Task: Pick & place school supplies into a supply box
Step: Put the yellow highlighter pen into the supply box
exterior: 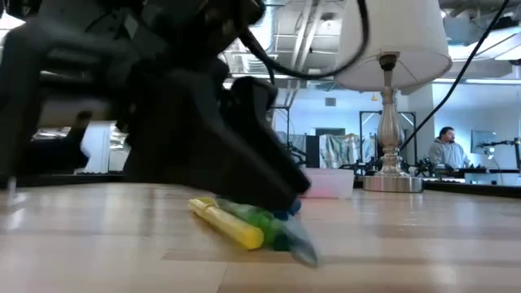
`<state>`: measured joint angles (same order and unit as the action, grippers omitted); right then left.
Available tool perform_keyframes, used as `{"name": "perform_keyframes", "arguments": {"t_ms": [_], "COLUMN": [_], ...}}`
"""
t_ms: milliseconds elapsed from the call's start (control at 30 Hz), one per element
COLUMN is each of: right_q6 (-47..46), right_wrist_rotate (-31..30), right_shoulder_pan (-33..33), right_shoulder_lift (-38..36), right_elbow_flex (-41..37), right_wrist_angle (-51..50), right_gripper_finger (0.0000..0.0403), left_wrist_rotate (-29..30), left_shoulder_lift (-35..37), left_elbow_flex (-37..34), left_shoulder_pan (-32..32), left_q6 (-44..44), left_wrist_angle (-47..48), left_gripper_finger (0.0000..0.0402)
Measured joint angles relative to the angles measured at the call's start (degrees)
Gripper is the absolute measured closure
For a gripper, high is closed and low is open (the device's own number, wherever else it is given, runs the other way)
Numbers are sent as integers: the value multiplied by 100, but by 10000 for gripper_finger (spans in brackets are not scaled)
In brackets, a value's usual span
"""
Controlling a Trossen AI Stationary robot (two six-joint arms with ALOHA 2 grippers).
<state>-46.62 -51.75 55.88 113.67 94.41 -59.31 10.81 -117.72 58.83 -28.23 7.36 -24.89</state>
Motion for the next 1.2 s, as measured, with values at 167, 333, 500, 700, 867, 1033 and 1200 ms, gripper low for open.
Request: {"name": "perform_keyframes", "arguments": {"t_ms": [167,333,500,700,867,1033,1200], "right_q6": [-8,39,56,67,158,210,255], "right_wrist_rotate": [0,10,67,43,61,64,72], "right_shoulder_pan": [40,49,-5,-107,-215,-297,-365], "right_shoulder_lift": [2,120,197,192,192,192,192], "right_elbow_flex": [0,-15,-13,-4,-4,-2,-4], "right_wrist_angle": [27,-41,-87,-24,50,146,149], "right_gripper_finger": [337,337,337,337,337,337,337], "left_wrist_rotate": [7,75,399,1105,1918,2305,2403], "left_shoulder_lift": [-112,-97,43,713,1258,1324,1254], "left_elbow_flex": [376,459,453,439,441,441,395], "left_shoulder_pan": [-2,-27,-98,-447,-1016,-1487,-1540], "left_q6": [65,58,56,-426,-1694,-2866,-4167], "left_wrist_angle": [591,942,1287,2408,3754,3944,4065], "left_gripper_finger": [253,253,253,253,253,253,253]}}
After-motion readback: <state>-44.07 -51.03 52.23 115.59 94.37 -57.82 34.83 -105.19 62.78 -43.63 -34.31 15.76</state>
